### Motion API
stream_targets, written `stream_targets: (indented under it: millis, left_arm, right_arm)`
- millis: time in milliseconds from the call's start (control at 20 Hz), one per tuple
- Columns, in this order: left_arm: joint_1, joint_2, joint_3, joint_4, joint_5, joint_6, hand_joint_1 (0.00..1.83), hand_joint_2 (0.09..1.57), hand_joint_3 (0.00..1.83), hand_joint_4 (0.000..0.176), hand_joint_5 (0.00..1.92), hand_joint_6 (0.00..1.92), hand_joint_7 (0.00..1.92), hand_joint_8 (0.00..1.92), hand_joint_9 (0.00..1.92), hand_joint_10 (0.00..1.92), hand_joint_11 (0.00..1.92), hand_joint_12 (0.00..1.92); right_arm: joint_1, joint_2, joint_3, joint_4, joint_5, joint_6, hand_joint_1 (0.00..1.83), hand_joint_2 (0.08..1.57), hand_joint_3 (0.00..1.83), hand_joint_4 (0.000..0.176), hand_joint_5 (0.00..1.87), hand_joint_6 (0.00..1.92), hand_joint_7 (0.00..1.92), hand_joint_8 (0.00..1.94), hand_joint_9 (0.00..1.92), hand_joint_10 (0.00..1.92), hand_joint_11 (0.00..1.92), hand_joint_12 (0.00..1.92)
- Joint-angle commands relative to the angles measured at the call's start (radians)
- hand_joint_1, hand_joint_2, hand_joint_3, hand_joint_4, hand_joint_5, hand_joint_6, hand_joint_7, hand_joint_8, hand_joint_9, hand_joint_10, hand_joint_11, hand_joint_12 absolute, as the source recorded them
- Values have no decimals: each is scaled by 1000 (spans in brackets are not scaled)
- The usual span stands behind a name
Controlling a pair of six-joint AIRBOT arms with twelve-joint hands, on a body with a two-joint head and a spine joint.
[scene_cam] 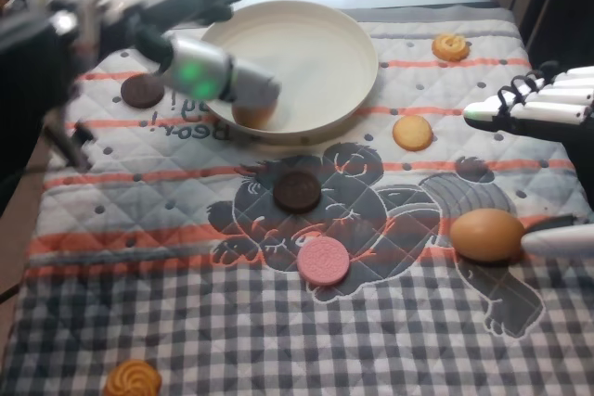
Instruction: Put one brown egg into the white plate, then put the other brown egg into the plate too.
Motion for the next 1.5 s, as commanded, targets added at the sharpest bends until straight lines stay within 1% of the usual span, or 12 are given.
stream_targets:
  millis: [0,150,250,400,650,700,750,900,1000,1350,1400,1450]
  left_arm:
    - [10,33,-30,52,-205,-65,676,875,0,176,70,1,84,1,201,1,0,563]
    - [61,133,-155,185,-298,-161,690,879,0,176,98,7,81,1,191,1,0,569]
    - [91,196,-230,233,-351,-161,657,904,3,176,140,5,183,13,241,9,0,680]
    - [119,231,-268,231,-407,-161,702,910,0,160,226,8,227,8,282,10,0,768]
    - [138,245,-295,231,-453,-161,630,928,5,170,222,2,237,1,306,5,0,800]
    - [140,246,-295,227,-456,-161,630,932,3,170,218,0,226,1,304,2,0,778]
    - [142,247,-295,222,-459,-161,629,930,2,166,228,4,231,3,317,7,0,775]
    - [148,247,-295,209,-459,-161,625,937,0,167,224,1,230,5,319,1,0,780]
    - [153,248,-295,200,-460,-161,612,940,1,174,206,0,227,1,310,2,0,753]
    - [169,263,-302,179,-505,-167,618,936,0,176,133,0,212,0,336,7,0,764]
    - [169,263,-302,179,-506,-169,625,928,0,172,128,0,221,4,343,8,0,770]
    - [168,262,-301,179,-508,-169,625,930,0,157,134,3,237,10,346,9,0,772]
  right_arm:
    - [12,-10,1,11,88,3,569,915,0,36,402,3,567,6,622,9,560,164]
    - [13,-37,5,-20,57,3,675,895,0,17,468,10,626,7,688,6,574,270]
    - [29,-61,15,-40,22,3,827,909,1,0,608,6,755,4,839,8,560,678]
    - [53,-84,29,-60,-14,3,896,927,0,0,724,1,875,5,953,21,623,830]
    - [70,-108,44,-78,-41,3,1122,960,1,0,902,8,1106,22,1164,243,860,1130]
    - [70,-109,45,-78,-41,3,1319,1023,0,0,950,10,1143,571,1171,352,920,1074]
    - [71,-110,48,-78,-41,3,1283,1073,3,0,996,532,1110,920,1185,469,966,1123]
    - [77,-115,66,-79,-41,3,1269,1097,1,0,1039,650,1041,1125,1153,844,1028,1285]
    - [100,-132,101,-80,-36,3,1272,1094,0,0,1060,585,1044,1136,1101,995,982,1331]
    - [396,-326,345,-80,-109,3,1281,1070,0,0,1200,339,1065,1102,1091,884,872,1337]
    - [445,-375,395,-80,-144,3,1284,1040,0,0,1263,285,1124,967,1072,928,885,1413]
    - [509,-439,471,-95,-208,3,1262,1026,11,0,1178,596,1202,668,1076,668,845,1207]
